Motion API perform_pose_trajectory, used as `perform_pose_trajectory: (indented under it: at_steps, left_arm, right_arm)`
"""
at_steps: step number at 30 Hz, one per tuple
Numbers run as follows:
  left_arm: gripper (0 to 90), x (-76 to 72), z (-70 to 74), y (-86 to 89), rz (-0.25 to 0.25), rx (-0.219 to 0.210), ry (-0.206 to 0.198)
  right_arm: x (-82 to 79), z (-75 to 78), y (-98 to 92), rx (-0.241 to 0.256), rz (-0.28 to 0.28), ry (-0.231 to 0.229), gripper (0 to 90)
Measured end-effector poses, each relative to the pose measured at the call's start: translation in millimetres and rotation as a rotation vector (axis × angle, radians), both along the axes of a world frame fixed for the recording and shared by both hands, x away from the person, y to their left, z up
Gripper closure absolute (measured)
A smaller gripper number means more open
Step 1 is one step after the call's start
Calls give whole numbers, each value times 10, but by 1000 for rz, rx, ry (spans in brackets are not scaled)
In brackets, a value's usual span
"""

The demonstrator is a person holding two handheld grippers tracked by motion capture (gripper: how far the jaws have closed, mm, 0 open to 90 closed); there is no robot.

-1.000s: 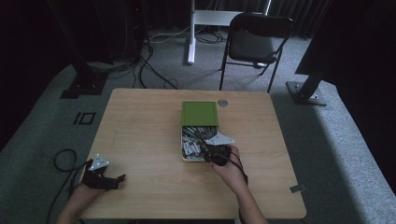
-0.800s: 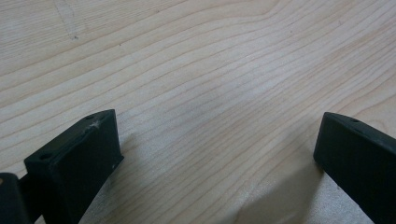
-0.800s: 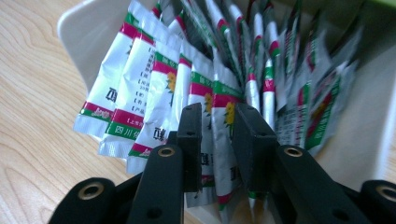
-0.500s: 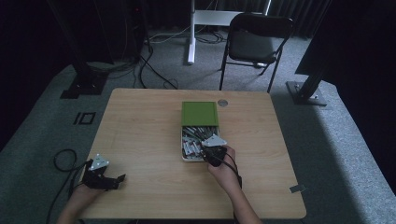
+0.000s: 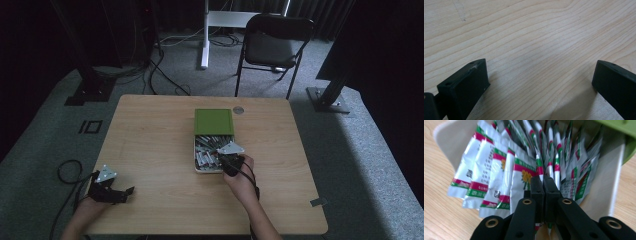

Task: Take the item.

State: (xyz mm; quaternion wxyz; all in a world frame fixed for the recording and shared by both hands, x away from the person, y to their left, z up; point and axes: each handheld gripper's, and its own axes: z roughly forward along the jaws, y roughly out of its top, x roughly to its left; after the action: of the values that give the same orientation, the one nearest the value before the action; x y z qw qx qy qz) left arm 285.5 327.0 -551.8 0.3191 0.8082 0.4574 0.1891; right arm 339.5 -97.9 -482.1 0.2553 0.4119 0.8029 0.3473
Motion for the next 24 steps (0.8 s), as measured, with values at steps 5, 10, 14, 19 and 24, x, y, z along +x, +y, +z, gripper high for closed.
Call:
perform_pose_trajectory:
  at_steps: [5, 10, 14, 19, 24]
  left_arm:
    - [13, 0, 0, 0, 0, 0, 0]
    - [13, 1, 0, 1, -1, 1, -1]
    - [13, 1, 0, 1, -1, 0, 0]
    - [13, 1, 0, 1, -1, 1, -1]
    - [13, 1, 0, 1, -1, 1, -1]
  right_arm:
    - [-38, 134, -21, 36, 11, -11, 893]
    - [-66, 313, -81, 105, 24, -27, 893]
    - [-73, 466, -147, 161, 21, -62, 894]
    - [-54, 670, -268, 233, 8, -89, 895]
    - [-11, 835, -470, 280, -32, -123, 895]
